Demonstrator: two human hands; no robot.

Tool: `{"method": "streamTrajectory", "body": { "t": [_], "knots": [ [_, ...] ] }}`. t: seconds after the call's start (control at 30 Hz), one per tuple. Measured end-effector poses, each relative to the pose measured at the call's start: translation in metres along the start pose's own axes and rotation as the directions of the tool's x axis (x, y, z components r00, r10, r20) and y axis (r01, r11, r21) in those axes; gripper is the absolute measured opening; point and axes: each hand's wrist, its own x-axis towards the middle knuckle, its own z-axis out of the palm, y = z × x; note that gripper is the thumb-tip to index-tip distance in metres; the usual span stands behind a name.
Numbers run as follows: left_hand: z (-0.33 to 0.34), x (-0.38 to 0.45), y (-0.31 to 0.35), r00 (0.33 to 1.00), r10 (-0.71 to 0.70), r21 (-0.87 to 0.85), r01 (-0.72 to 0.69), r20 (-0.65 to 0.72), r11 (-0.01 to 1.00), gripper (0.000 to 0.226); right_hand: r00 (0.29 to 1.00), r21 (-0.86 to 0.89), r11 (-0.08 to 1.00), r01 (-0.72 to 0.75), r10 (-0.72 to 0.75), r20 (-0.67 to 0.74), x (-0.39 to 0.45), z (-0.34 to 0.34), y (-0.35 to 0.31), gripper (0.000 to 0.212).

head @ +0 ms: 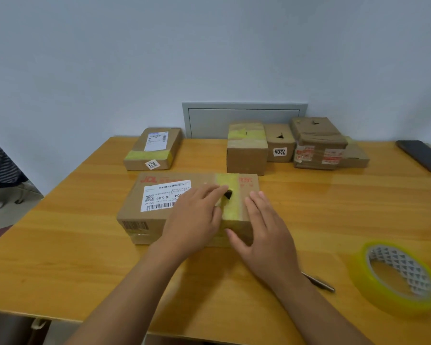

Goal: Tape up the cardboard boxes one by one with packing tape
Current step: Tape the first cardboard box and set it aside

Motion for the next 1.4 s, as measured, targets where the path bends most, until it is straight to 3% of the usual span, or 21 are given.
{"method": "streamTrajectory", "body": {
  "t": [0.4, 1.13, 1.4],
  "knots": [
    [0.0023, -0.0019, 0.0001, 1.000, -0.021, -0.002, 0.021, -0.019, 1.000, 0.067, 0.999, 0.008, 1.000, 0.016, -0.016, -0.051, -0.0010, 0.0029, 0.0028, 0.070],
    [0.0029, -0.0051, 0.0016, 0.990, 0.086, 0.204, -0.108, 0.116, 0.973, 0.068, 0.999, 0.048, 0.999, 0.012, -0.010, -0.043, -0.0016, 0.0044, 0.0050, 0.069],
    [-0.0022, -0.0013, 0.0074, 0.979, 0.017, 0.179, -0.054, 0.203, 0.982, 0.073, 0.999, 0.053, 0.999, 0.013, -0.011, -0.053, -0.0012, 0.0042, 0.0034, 0.070]
  ]
}}
